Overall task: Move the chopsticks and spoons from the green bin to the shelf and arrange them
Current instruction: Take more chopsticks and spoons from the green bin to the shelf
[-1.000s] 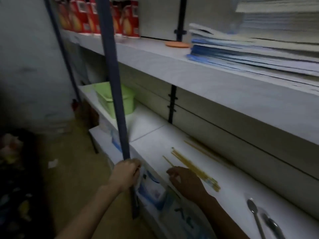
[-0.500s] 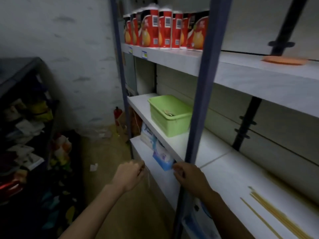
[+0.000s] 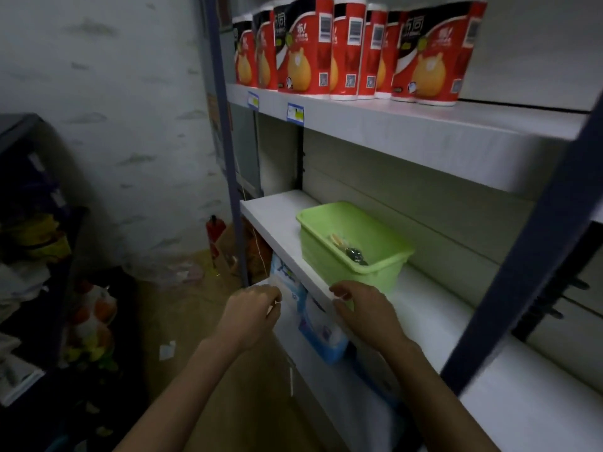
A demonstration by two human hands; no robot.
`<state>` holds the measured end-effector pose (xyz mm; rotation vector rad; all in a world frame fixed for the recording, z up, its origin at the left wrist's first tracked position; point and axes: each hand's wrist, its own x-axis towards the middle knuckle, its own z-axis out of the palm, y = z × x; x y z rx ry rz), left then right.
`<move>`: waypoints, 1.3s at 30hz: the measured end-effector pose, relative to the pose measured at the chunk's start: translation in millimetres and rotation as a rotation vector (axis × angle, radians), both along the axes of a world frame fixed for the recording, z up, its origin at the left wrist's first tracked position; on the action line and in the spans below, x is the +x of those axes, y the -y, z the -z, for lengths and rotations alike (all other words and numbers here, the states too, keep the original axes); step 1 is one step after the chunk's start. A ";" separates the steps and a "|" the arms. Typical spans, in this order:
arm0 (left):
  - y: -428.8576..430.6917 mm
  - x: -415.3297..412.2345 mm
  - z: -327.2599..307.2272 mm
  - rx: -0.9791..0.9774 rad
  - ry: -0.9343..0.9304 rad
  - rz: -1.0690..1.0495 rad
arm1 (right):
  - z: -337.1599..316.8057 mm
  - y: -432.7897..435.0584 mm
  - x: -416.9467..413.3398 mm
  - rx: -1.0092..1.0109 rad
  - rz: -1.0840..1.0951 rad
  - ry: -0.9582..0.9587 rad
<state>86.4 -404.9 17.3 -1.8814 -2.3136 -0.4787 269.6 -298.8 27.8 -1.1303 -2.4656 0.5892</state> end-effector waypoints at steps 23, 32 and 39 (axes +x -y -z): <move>-307.9 -93.2 0.0 -0.157 0.050 0.640 | 2.1 -214.5 -76.2 -0.379 0.382 0.451; -384.2 -103.7 14.8 -0.514 -0.084 0.839 | 30.2 -232.3 -89.9 -0.480 0.409 0.618; -407.8 -94.1 29.5 -0.678 -0.176 0.887 | 25.7 -227.2 -96.7 -0.377 0.569 0.561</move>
